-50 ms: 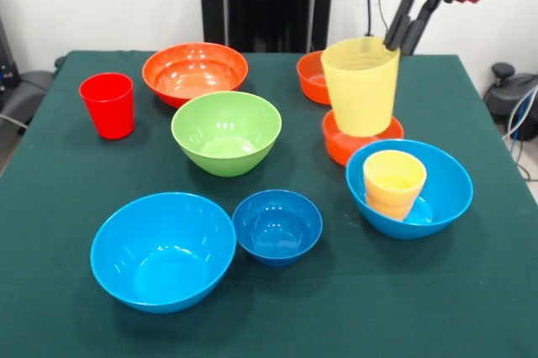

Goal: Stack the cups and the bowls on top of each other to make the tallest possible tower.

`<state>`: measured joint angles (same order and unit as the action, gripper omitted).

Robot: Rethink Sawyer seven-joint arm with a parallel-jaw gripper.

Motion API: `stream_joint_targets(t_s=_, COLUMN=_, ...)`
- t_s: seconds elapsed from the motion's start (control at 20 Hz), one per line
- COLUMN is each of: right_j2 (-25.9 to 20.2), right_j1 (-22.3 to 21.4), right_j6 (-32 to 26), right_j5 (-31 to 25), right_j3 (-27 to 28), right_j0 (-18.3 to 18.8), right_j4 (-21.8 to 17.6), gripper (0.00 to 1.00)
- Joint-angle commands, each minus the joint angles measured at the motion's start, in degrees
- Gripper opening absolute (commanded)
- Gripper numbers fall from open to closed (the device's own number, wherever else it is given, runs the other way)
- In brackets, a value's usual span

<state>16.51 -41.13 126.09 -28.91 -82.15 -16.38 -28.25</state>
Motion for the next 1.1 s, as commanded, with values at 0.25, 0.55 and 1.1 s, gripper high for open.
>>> stream_joint_targets(t_s=0.25, right_j2=-9.54, right_j1=1.22, right_j6=-7.85, right_j5=-4.06, right_j3=-2.06, right_j0=1.35, right_j4=-0.80, gripper=0.00)
stream_joint_targets(t_s=0.55, right_j2=-11.28, right_j1=1.91, right_j6=-5.44, right_j5=-4.63, right_j3=-3.50, right_j0=1.49, right_j4=1.25, gripper=0.00)
stream_joint_targets(t_s=1.1, right_j2=-12.24, right_j1=1.58, right_j6=-5.73, right_j5=-6.43, right_j3=-4.13, right_j0=1.81, right_j4=0.59, gripper=0.00)
